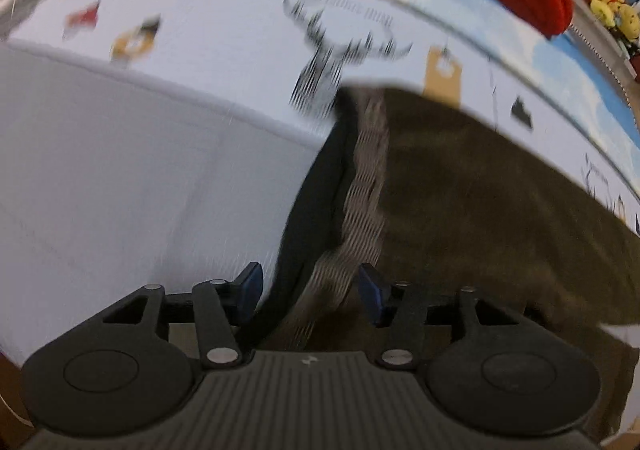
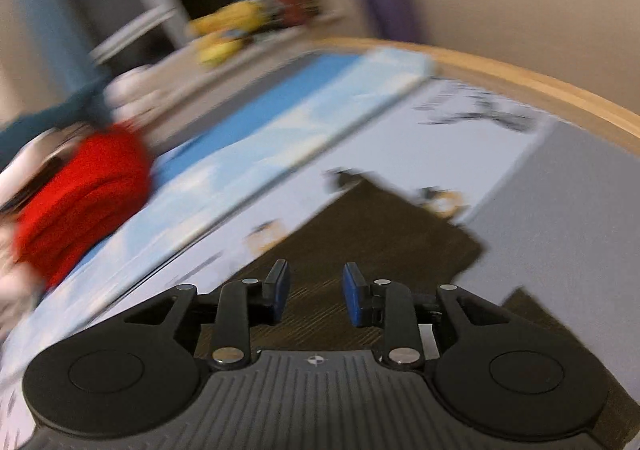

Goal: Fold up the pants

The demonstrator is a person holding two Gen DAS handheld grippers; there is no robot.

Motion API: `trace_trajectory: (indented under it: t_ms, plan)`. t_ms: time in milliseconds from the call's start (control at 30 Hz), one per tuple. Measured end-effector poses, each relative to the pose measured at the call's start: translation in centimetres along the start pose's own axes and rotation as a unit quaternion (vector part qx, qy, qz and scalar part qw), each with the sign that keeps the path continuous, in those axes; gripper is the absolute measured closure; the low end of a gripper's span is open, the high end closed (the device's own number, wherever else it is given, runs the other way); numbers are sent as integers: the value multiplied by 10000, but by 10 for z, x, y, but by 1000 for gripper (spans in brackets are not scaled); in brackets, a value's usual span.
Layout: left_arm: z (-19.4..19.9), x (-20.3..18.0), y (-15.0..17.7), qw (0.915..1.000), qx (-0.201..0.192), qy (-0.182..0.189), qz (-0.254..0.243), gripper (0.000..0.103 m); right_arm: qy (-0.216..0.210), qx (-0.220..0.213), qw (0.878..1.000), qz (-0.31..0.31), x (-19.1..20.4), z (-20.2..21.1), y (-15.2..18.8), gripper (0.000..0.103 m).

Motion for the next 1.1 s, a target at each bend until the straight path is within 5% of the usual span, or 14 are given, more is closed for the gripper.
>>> trace_trajectory:
  t_ms: [133, 200, 333, 467, 567, 700, 800, 933, 1000, 1100]
  plan:
    - [-27, 3, 39, 9985, 412, 194, -320, 37, -256, 141, 9974, 660, 9, 40, 33, 65]
    - [-24, 2, 46, 9976, 257, 216, -611, 36, -202, 134, 9953, 939, 4, 52, 51, 63]
    - [-26, 2, 49, 9953, 202, 291, -900, 35, 288, 111, 9911, 1291, -7, 59, 62, 63]
    - [-33, -4, 45, 9909, 207, -170, -1317, 39, 745, 89, 9910, 1109, -26, 52, 60, 63]
    - [-36, -4, 48, 9892, 283, -49, -1439, 47, 918, 218, 9918, 858, -40, 47, 59, 63]
    - [-34, -10, 53, 9796, 180, -191, -1993, 70, 958, 232, 9927, 694, -44, 44, 60, 63]
    - [-28, -6, 52, 9796, 139, -355, -1973, 89, 945, 233, 9929, 678, -40, 41, 61, 63]
    - [-24, -6, 60, 9776, 166, -440, -2050, 88, 965, 315, 9915, 813, -32, 34, 64, 63]
    - [-20, -10, 57, 9764, 130, -611, -2068, 80, 975, 347, 9907, 882, -28, 30, 66, 63]
    - [0, -19, 52, 9712, -383, -753, -2230, 79, 996, 405, 9897, 947, -25, 26, 69, 63]
Point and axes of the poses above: each gripper's, at about its wrist camera, not at the fingertips, and z roughly against the way its jaws point, x to its left, y to its underside, the point moved 2 cm from there along -z, roughly the way its jaws point, and after that the axes turned 15 degrees about -z, right-handed, at the moved point
